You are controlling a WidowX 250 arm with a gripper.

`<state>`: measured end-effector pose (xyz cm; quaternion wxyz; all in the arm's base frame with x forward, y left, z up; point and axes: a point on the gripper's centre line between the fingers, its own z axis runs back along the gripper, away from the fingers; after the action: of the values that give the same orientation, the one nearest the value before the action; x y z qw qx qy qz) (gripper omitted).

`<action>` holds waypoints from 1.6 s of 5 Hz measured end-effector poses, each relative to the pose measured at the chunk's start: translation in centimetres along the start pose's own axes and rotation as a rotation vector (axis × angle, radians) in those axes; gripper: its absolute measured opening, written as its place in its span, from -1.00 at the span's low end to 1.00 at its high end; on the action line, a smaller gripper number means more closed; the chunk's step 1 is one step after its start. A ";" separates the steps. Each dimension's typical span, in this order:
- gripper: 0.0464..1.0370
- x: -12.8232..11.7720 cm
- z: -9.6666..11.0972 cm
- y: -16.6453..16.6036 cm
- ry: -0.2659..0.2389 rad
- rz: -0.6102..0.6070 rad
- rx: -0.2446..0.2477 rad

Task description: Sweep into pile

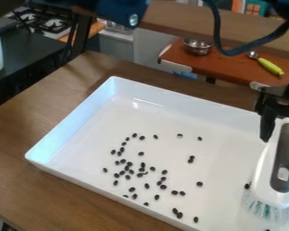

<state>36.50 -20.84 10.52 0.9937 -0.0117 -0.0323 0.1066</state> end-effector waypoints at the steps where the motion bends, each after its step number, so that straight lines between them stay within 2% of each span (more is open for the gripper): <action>1: 0.93 -0.2 -0.8 -0.2 -0.005 0.015 -0.006; 2: 0.93 -0.1 -0.8 -0.5 -0.019 0.021 -0.020; 3: 0.85 -0.2 -2.1 -0.3 -0.009 0.031 0.004; 5: -0.03 -0.6 -3.6 0.6 -0.002 0.036 0.043; 7: -0.09 -0.7 -4.0 1.7 0.003 0.045 0.044; 8: -0.09 -0.7 -4.0 3.0 0.024 0.058 0.045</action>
<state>35.39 -18.09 6.43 0.9906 0.0085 -0.0176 0.1357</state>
